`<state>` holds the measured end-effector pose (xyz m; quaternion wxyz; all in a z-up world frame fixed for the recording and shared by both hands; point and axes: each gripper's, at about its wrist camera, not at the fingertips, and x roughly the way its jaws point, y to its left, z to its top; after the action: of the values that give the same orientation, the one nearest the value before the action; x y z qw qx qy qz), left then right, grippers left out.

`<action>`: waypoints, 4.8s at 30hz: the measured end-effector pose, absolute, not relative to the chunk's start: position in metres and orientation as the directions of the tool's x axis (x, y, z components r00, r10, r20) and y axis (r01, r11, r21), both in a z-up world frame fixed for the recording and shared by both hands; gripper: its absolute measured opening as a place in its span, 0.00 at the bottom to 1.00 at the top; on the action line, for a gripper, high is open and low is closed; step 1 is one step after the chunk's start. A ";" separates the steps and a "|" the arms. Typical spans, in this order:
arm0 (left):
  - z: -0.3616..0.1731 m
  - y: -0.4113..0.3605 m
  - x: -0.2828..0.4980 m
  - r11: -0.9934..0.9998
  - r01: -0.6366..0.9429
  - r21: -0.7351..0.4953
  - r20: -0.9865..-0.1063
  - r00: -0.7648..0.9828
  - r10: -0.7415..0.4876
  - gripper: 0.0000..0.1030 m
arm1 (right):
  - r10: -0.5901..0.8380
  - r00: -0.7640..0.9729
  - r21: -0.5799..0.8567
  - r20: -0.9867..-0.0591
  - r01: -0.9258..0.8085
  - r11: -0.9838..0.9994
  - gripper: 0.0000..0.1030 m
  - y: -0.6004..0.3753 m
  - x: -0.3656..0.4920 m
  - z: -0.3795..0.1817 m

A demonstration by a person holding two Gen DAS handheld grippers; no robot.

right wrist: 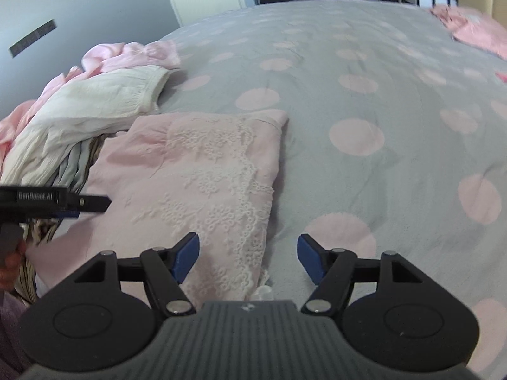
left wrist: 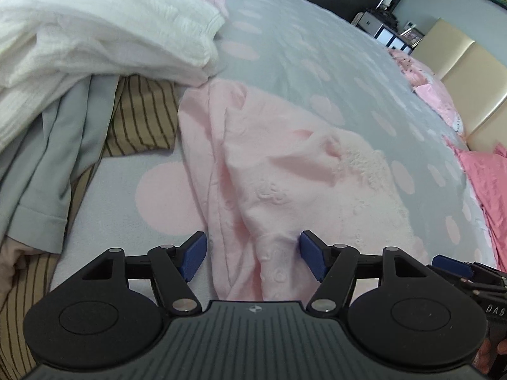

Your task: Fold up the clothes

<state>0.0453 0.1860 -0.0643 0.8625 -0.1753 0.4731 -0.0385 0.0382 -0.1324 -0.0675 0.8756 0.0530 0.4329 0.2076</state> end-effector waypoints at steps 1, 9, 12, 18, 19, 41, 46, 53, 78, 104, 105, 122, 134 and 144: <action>-0.068 0.188 0.045 0.933 -0.113 -0.342 -0.807 0.543 -0.230 0.69 | 0.413 0.531 0.290 -0.740 -0.302 0.908 0.69 -0.134 0.042 -0.071; -0.080 0.189 0.044 0.926 -0.140 -0.350 -0.818 0.528 -0.228 0.72 | 0.445 0.490 0.392 -0.750 -0.213 0.895 0.69 -0.138 0.067 -0.089; -0.080 0.183 0.045 0.931 -0.112 -0.347 -0.812 0.532 -0.239 0.71 | 0.445 0.488 0.400 -0.751 -0.201 0.894 0.69 -0.134 0.072 -0.094; -0.081 0.174 0.048 0.934 -0.055 -0.353 -0.798 0.539 -0.270 0.45 | 0.439 0.495 0.380 -0.750 -0.221 0.898 0.70 -0.120 0.075 -0.099; -0.082 0.174 0.049 0.931 -0.051 -0.362 -0.795 0.539 -0.279 0.43 | 0.441 0.493 0.378 -0.750 -0.227 0.897 0.69 -0.117 0.076 -0.100; -0.072 0.177 0.040 0.878 -0.034 -0.478 -0.714 0.597 -0.366 0.14 | 0.520 0.567 0.418 -0.639 -0.312 0.853 0.17 -0.113 0.057 -0.052; -0.052 0.162 0.035 0.860 0.016 -0.510 -0.668 0.622 -0.408 0.13 | 0.518 0.609 0.442 -0.601 -0.286 0.850 0.17 -0.141 0.043 -0.032; -0.022 0.127 0.033 0.826 0.120 -0.551 -0.587 0.648 -0.486 0.13 | 0.514 0.655 0.484 -0.553 -0.250 0.839 0.17 -0.197 0.027 -0.004; 0.015 -0.151 0.166 0.600 0.328 -0.730 -0.395 0.514 -0.762 0.12 | 0.366 0.799 0.449 -0.477 -0.136 0.883 0.17 -0.510 0.099 0.070; -0.105 -0.353 0.189 0.596 0.367 -0.715 -0.552 0.227 -0.802 0.12 | 0.211 0.764 0.531 -0.609 0.196 0.824 0.17 -0.703 0.135 -0.071; -0.108 -0.352 0.189 0.601 0.363 -0.712 -0.559 0.224 -0.798 0.12 | 0.206 0.760 0.523 -0.616 0.198 0.829 0.17 -0.701 0.136 -0.073; -0.122 -0.255 0.222 0.595 0.057 -0.802 -0.558 0.284 -0.779 0.54 | 0.145 0.750 0.455 -0.646 0.225 0.862 0.68 -0.700 0.168 -0.047; -0.167 -0.278 0.275 0.475 -0.134 -0.870 -0.494 0.254 -0.832 0.54 | 0.266 0.598 0.490 -0.756 0.247 0.836 0.74 -0.700 0.266 -0.094; -0.176 -0.300 0.310 0.454 -0.074 -0.888 -0.459 0.225 -0.860 0.02 | 0.320 0.683 0.574 -0.657 0.178 0.799 0.13 -0.704 0.246 -0.082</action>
<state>0.3102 -0.3002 -0.1764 0.6554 -0.4279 0.5456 -0.2995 0.2460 -0.7040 -0.0823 0.8619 0.3140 0.3960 0.0412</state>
